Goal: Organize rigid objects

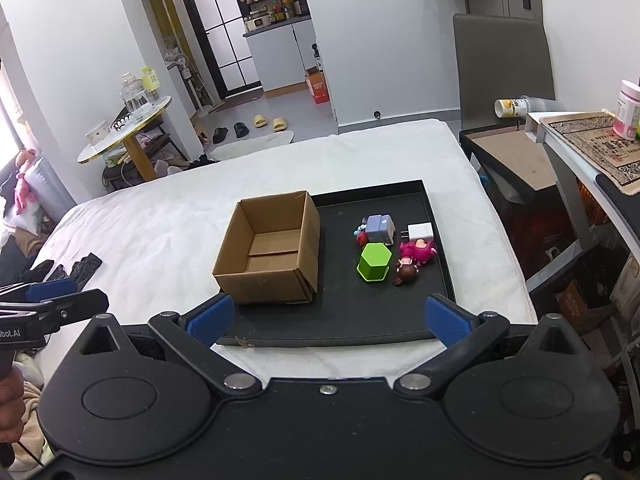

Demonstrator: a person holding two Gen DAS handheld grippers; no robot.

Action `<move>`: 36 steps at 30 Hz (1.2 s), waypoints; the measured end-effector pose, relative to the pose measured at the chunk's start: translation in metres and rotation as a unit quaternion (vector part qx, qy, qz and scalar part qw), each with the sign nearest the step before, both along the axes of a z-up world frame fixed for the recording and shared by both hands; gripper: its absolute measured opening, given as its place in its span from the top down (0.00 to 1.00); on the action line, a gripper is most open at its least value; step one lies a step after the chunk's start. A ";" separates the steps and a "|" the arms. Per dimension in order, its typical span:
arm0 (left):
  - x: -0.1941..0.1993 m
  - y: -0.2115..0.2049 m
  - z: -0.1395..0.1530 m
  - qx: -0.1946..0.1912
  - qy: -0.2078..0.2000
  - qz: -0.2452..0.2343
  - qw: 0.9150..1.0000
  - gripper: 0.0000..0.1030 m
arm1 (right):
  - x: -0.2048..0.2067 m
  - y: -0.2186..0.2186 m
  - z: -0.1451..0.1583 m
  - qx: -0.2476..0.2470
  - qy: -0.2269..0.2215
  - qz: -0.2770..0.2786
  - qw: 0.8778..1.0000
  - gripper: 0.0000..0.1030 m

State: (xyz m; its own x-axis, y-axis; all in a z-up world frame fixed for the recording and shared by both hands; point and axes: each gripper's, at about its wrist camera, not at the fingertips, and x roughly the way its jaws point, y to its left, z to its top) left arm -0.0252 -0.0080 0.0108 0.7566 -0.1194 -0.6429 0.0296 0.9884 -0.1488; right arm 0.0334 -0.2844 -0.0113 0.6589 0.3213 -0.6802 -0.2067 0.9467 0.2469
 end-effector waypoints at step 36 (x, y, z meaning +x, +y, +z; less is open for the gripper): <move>0.018 0.005 -0.009 0.000 0.013 -0.001 1.000 0.05 | 0.013 -0.002 -0.005 -0.007 0.009 -0.006 1.000 0.00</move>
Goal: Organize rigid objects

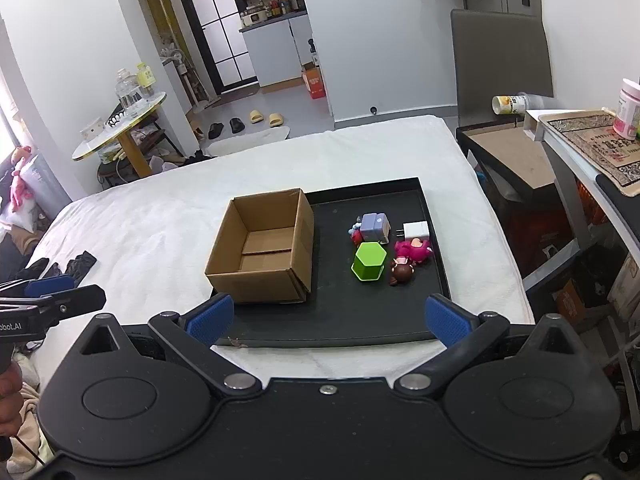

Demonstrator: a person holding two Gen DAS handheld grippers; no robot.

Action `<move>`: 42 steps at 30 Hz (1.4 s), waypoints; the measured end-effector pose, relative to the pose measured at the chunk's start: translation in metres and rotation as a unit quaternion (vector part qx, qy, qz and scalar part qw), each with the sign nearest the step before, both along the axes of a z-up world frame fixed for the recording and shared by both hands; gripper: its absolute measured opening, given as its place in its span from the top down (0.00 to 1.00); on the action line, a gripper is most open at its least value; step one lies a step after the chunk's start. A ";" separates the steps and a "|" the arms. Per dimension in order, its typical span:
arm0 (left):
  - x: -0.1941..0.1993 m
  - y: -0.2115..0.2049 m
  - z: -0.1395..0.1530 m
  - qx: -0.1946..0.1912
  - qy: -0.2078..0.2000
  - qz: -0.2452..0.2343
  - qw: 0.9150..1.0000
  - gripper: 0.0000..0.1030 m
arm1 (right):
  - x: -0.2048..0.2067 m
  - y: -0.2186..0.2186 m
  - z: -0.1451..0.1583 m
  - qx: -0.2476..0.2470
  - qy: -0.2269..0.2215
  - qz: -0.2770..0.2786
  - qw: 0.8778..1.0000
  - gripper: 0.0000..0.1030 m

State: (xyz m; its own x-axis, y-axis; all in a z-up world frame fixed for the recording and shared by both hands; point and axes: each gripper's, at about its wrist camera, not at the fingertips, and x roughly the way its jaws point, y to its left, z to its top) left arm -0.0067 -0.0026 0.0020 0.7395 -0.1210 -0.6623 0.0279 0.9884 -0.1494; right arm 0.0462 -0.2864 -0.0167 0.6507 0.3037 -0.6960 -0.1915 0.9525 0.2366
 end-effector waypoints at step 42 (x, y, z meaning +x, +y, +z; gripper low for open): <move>0.128 0.039 -0.067 -0.049 0.082 0.062 0.993 0.08 | 0.108 -0.029 -0.052 0.010 0.036 -0.050 0.998 0.01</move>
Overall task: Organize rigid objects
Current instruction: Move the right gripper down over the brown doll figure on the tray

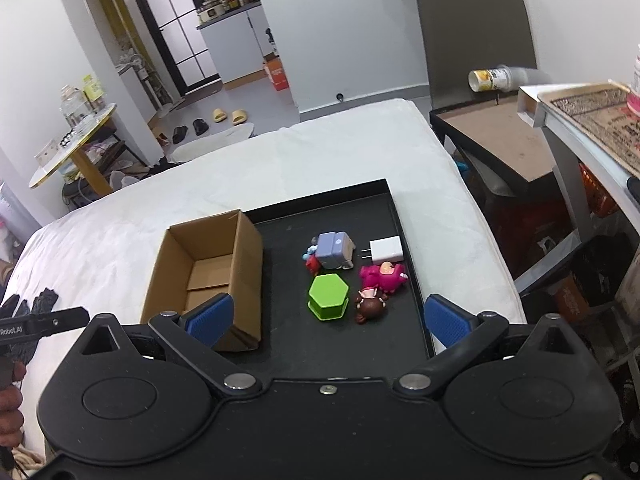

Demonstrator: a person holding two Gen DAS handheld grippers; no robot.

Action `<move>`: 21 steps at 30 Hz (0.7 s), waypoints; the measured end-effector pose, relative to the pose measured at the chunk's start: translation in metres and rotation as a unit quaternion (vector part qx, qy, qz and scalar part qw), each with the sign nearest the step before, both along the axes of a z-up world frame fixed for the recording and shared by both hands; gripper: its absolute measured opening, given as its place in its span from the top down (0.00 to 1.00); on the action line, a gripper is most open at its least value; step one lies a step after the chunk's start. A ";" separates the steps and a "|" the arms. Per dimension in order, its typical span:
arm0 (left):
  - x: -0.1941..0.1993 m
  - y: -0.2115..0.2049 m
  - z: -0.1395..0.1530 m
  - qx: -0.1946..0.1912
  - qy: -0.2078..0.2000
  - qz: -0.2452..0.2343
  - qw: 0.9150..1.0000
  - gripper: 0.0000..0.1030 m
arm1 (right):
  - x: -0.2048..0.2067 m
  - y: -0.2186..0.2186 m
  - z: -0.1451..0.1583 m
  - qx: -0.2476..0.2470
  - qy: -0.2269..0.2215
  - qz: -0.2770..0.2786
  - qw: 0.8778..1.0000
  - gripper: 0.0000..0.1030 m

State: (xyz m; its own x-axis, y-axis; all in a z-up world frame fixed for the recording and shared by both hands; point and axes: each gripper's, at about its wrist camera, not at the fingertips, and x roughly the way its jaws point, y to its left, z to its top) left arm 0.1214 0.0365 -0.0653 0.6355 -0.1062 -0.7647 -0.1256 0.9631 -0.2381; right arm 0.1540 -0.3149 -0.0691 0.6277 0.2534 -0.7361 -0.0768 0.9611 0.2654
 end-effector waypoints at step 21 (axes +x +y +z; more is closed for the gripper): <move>0.054 0.029 -0.071 -0.016 0.063 0.043 0.997 0.39 | 0.071 -0.005 -0.083 0.022 0.101 -0.025 0.994 0.25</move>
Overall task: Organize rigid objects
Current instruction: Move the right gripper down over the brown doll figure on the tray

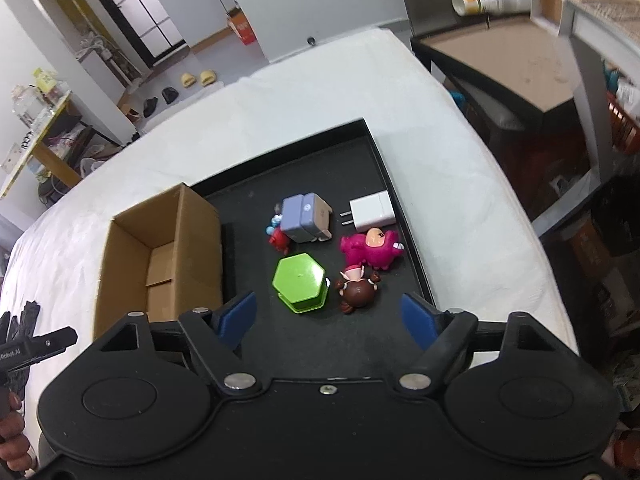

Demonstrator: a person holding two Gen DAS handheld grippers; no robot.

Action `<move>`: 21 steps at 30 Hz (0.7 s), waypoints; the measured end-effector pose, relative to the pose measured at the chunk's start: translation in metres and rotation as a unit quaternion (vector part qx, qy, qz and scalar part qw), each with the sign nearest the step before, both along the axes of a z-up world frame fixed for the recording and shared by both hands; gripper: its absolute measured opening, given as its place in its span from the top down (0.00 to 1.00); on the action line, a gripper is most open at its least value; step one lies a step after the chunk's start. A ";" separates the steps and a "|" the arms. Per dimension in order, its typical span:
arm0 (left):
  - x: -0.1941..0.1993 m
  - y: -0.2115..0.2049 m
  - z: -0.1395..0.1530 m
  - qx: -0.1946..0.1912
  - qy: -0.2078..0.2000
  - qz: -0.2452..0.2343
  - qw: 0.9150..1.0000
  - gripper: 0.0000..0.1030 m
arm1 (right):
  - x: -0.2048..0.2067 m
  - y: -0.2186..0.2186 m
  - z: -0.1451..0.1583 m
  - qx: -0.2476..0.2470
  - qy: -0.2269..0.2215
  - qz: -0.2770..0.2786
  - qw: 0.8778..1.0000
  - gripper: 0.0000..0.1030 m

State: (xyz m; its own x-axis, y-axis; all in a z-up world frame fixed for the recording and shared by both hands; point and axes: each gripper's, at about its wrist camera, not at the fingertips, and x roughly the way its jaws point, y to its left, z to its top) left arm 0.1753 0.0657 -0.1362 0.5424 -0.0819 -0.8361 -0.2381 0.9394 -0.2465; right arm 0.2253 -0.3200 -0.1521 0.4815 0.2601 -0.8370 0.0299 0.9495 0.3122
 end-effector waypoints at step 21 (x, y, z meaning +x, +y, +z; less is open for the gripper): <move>0.039 0.017 -0.064 -0.011 0.064 0.014 0.998 0.60 | 0.062 -0.016 -0.089 0.082 0.102 -0.048 0.990 0.34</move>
